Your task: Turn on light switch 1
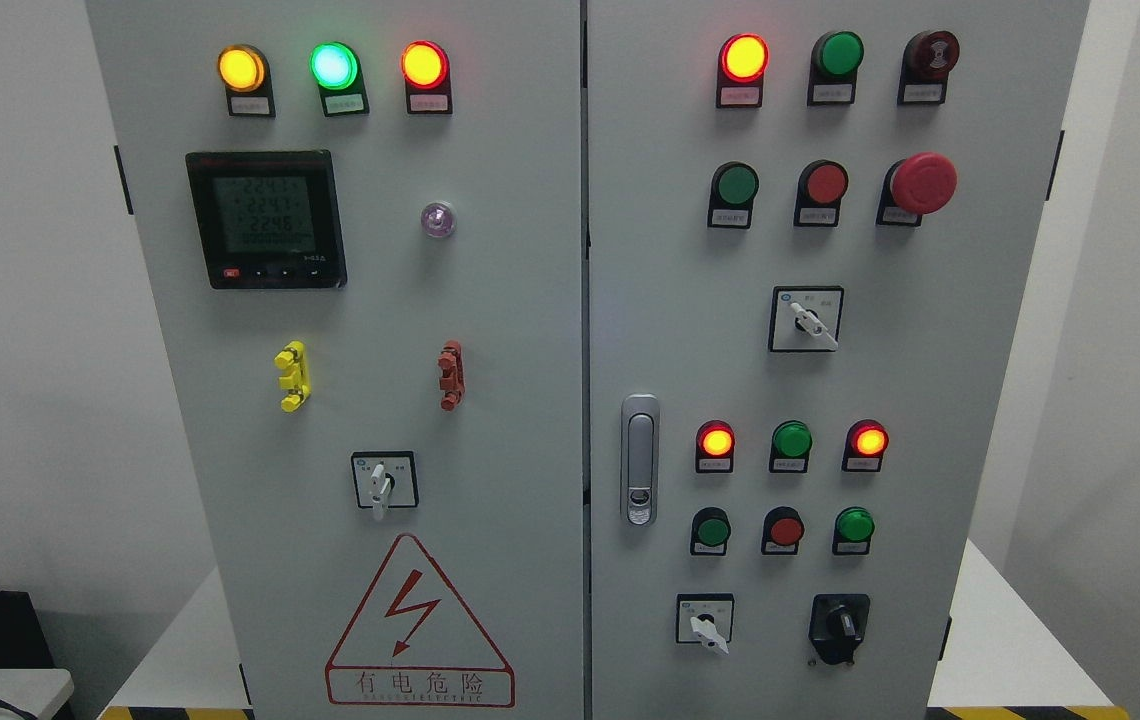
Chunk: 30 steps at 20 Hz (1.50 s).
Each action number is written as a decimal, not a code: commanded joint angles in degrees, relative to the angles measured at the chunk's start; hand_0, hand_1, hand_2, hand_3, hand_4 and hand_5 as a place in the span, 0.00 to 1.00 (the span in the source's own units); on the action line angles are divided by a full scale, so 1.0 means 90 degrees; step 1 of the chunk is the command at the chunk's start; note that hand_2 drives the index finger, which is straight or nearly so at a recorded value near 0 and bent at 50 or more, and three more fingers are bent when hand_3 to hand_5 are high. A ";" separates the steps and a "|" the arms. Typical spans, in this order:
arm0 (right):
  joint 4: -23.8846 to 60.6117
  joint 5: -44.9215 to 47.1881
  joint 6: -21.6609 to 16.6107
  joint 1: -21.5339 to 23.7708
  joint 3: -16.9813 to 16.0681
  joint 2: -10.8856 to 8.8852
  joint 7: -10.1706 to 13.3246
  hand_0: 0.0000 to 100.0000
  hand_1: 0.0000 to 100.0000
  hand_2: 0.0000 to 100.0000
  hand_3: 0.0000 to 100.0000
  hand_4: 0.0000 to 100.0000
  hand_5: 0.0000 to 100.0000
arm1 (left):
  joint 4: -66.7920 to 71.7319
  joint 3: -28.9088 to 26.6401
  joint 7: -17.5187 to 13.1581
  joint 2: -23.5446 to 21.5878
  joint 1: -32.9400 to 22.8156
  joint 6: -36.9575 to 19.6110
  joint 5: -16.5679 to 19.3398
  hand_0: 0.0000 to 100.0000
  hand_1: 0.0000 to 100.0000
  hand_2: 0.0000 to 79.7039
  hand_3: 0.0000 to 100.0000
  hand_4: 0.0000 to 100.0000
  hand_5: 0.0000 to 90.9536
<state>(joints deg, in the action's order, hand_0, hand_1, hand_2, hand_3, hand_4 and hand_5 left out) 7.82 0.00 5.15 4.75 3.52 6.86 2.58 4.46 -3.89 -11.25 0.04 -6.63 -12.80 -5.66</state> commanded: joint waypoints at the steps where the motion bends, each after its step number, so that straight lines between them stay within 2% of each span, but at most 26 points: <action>1: 0.0000 0.0117 0.0004 0.0000 0.0000 0.0000 -0.0003 0.12 0.39 0.00 0.00 0.00 0.00 | -0.0007 -0.0007 0.0030 -0.0024 0.0005 -0.0004 -0.0015 0.53 0.00 0.00 0.00 0.00 0.08; 9: 0.0000 0.0108 0.0004 0.0000 0.0000 0.0000 -0.0003 0.12 0.39 0.00 0.00 0.00 0.00 | -0.0114 -0.0056 0.0030 -0.0053 0.0005 0.0026 -0.0025 0.53 0.00 0.00 0.00 0.00 0.07; 13: 0.0000 0.0117 0.0004 0.0000 0.0000 0.0000 -0.0003 0.12 0.39 0.00 0.00 0.00 0.00 | -0.0582 -0.0085 0.0030 -0.0073 -0.0054 0.0357 -0.0025 0.53 0.00 0.00 0.00 0.00 0.07; 18: 0.0000 0.0117 0.0004 0.0000 0.0000 0.0000 -0.0003 0.12 0.39 0.00 0.00 0.00 0.00 | -0.1578 -0.0807 0.0049 -0.0277 -0.0366 0.0611 0.0063 0.52 0.00 0.00 0.00 0.01 0.04; 23: 0.0000 0.0108 0.0004 0.0000 0.0000 0.0000 -0.0003 0.12 0.39 0.00 0.00 0.00 0.00 | -0.2321 -0.0924 0.0049 -0.0560 -0.0767 0.0661 0.0248 0.51 0.00 0.00 0.00 0.01 0.02; 27: 0.0000 0.0117 0.0004 0.0000 0.0000 0.0000 -0.0003 0.12 0.39 0.00 0.00 0.00 0.00 | -0.3247 -0.2474 -0.0009 -0.0600 -0.0903 0.0660 0.0258 0.51 0.00 0.00 0.00 0.03 0.01; 30: 0.0000 0.0117 0.0004 0.0000 0.0000 0.0000 -0.0003 0.12 0.39 0.00 0.00 0.00 0.00 | -0.3863 -0.2848 -0.0058 -0.0746 -0.1128 0.0612 0.0268 0.51 0.00 0.00 0.00 0.08 0.01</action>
<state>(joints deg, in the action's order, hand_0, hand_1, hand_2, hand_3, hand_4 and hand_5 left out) 7.82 0.00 5.15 4.75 3.52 6.86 2.57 -13.98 -15.28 -11.29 -3.46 -13.87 -6.73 -3.66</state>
